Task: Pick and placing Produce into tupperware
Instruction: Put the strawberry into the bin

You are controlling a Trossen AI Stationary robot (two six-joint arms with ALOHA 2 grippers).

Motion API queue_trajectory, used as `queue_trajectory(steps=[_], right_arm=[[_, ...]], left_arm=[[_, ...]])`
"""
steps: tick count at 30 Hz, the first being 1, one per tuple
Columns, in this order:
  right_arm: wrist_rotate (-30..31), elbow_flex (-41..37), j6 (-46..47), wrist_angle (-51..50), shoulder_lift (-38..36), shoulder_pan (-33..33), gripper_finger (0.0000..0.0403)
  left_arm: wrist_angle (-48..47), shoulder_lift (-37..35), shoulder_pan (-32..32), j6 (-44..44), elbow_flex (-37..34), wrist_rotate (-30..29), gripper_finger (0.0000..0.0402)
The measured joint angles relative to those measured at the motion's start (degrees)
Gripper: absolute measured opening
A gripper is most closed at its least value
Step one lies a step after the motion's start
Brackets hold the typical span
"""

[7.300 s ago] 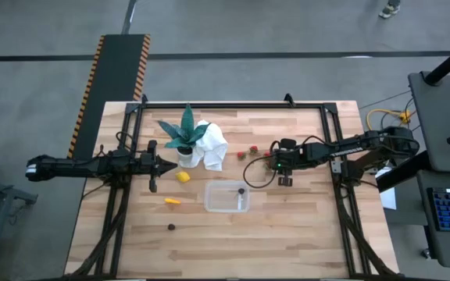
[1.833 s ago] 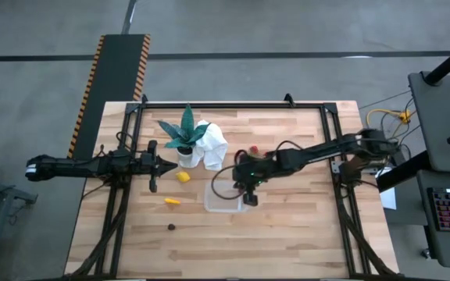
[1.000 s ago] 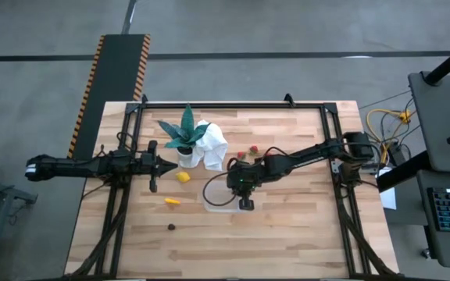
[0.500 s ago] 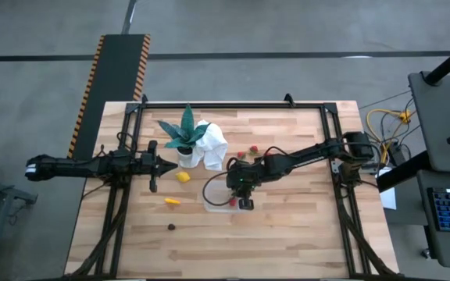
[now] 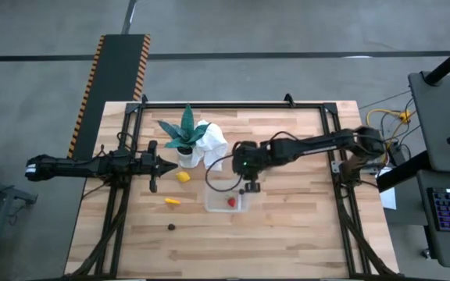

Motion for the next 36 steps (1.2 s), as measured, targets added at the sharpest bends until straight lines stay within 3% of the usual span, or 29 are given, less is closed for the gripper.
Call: queue_trajectory(steps=[4,14,36], right_arm=[[0.20,-2.71,-0.19,-4.69,-2.12,-2.49,0.0085],[0.15,-12.15,-6.60,-4.40,-3.94,-5.05,0.0081],[4.06,-20.04,-7.89,4.60,-3.92,-6.13,0.0091]], left_arm=[[-0.06,0.02,0.00,-1.27,0.00,0.02,0.0000],[-0.09,0.41,0.00,-1.33,0.00,0.04,0.0000],[-0.02,0.68,0.00,-1.35,0.00,0.00,0.0000]])
